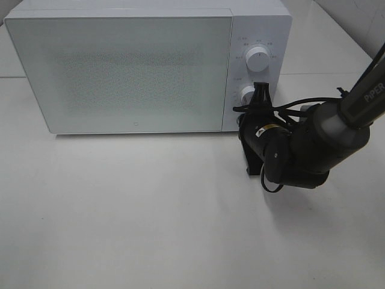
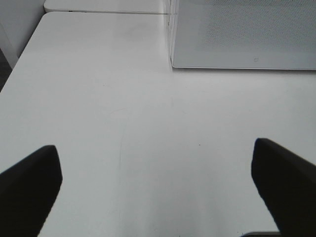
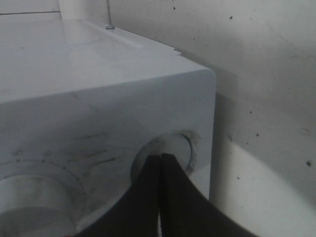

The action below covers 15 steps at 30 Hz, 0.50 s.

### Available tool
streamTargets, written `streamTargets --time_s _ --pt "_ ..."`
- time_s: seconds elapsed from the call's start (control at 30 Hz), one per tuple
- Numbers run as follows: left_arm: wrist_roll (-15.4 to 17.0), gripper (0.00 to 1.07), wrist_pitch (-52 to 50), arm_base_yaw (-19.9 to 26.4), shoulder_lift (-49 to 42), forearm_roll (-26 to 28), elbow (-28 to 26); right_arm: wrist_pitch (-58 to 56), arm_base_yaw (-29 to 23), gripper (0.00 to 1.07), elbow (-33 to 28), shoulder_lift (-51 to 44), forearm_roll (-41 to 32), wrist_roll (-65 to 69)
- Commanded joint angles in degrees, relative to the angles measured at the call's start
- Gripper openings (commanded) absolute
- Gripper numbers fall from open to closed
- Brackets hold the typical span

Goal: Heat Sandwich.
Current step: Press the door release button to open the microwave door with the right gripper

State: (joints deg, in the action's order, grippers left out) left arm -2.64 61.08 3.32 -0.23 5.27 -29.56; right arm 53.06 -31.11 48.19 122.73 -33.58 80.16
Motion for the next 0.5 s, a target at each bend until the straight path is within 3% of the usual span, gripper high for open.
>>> streamTargets --time_s 0.03,0.5 --pt "0.23 1.00 0.00 -0.34 -0.40 -0.06 0.06 6.42 0.40 0.00 0.80 -0.46 0.00 -0.74" --pt "0.23 1.00 0.00 -0.34 -0.40 -0.06 0.06 7.45 1.03 0.00 3.44 0.80 -1.55 -1.20"
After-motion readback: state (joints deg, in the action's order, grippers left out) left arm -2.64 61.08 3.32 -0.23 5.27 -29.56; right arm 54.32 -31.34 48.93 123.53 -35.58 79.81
